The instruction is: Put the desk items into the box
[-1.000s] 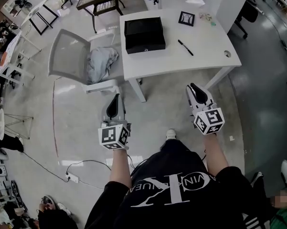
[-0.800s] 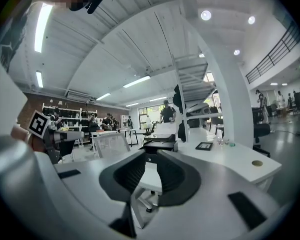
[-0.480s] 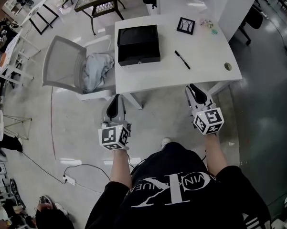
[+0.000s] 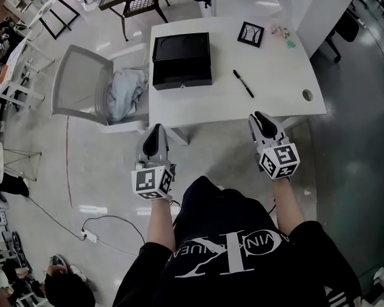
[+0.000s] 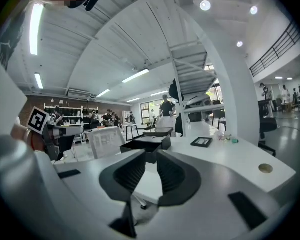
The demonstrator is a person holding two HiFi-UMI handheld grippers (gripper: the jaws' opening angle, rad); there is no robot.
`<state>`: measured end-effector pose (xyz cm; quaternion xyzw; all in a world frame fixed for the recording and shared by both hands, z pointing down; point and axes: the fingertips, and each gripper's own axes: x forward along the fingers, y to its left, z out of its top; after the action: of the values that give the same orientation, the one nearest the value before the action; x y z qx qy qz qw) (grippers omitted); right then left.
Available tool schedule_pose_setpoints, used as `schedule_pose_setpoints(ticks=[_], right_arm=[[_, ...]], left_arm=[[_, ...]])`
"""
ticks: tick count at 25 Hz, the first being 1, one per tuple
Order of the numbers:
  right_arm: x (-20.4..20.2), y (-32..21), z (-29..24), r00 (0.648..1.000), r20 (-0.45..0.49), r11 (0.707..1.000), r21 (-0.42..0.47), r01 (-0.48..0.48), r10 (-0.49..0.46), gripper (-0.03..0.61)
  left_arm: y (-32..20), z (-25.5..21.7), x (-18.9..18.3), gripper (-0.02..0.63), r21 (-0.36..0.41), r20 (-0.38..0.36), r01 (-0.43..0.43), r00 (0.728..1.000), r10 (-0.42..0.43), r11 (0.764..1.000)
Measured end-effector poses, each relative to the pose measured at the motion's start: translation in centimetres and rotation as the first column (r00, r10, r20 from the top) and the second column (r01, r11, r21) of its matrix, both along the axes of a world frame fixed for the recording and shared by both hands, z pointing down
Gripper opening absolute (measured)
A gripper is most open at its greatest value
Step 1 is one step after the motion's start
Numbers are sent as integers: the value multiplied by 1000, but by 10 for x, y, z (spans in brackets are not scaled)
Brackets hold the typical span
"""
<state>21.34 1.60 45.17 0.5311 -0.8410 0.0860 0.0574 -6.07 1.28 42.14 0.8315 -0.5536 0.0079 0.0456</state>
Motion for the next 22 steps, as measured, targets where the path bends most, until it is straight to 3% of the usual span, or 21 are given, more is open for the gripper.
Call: schedule_pose_setpoints(ticks=[7, 14, 22], right_arm=[[6, -23, 21, 1000, -10, 999, -47, -13, 13, 29], [23, -64, 38, 999, -51, 994, -107, -22, 17, 31], [23, -118, 71, 992, -126, 974, -225, -18, -11, 32]], left_arm=[[-23, 13, 4, 11, -18, 6, -8, 1000, 8, 1000], [-65, 23, 30, 11, -22, -9, -52, 999, 52, 998], [-116, 41, 40, 11, -59, -14, -69, 998, 68, 996]])
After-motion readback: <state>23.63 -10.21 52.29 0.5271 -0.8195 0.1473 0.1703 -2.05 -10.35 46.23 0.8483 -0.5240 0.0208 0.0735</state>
